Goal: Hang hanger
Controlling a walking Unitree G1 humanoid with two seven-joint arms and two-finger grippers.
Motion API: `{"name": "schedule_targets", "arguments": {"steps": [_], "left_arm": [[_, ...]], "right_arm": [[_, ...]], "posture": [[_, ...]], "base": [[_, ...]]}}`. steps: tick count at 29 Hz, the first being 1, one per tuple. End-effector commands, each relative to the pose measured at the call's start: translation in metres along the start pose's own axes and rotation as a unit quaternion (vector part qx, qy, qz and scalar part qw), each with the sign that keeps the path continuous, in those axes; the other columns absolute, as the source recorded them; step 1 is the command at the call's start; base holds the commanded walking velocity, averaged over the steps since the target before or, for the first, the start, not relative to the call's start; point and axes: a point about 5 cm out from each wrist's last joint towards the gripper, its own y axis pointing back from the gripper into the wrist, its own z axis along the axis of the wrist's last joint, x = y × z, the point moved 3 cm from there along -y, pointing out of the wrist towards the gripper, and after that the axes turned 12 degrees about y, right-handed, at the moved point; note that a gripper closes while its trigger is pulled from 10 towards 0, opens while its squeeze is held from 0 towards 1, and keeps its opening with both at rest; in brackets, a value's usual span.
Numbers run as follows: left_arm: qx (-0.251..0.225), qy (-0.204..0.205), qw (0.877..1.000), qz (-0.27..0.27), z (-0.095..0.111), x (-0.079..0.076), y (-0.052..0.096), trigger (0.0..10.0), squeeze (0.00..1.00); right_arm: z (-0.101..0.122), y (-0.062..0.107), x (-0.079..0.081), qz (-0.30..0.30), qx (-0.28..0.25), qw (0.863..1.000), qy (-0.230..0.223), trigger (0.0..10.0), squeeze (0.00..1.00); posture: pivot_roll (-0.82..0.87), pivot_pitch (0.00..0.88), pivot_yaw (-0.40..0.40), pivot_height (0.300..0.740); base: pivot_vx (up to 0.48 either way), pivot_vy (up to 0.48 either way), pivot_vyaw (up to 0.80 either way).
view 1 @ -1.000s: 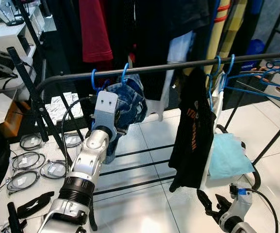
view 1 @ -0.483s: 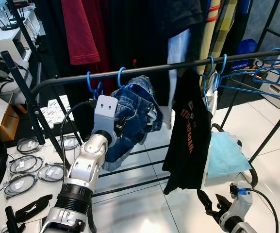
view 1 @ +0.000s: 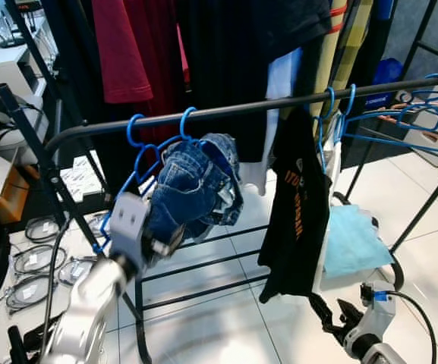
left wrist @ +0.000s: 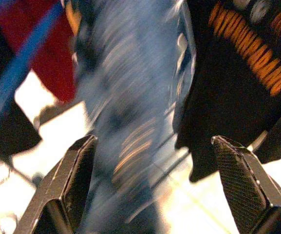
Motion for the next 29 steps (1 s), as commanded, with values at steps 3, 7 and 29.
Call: {"name": "schedule_targets", "arguments": {"steps": [3,7,29], "left_arm": [[0.043,0.037,0.997,0.056,-0.033,0.025,0.014,10.0,0.35],[0.071,0.062,0.991,0.091,-0.053,0.036,0.021,10.0,0.0],[0.155,0.187,0.965,0.102,-0.113,0.04,0.032,10.0,0.0]], "right_arm": [[-0.007,0.001,0.003,0.006,0.013,1.0,-0.003,10.0,0.0],[-0.007,0.0,0.004,0.006,0.012,1.0,-0.002,10.0,0.0],[-0.005,0.003,0.008,0.022,0.006,0.999,0.025,10.0,0.0]], "posture": [[-0.12,0.108,0.049,0.74],[-0.11,0.108,0.05,0.74],[-0.13,0.089,0.061,0.74]], "base": [[0.0,0.0,0.0],[0.0,0.0,0.0],[0.0,-0.029,0.18]]}}
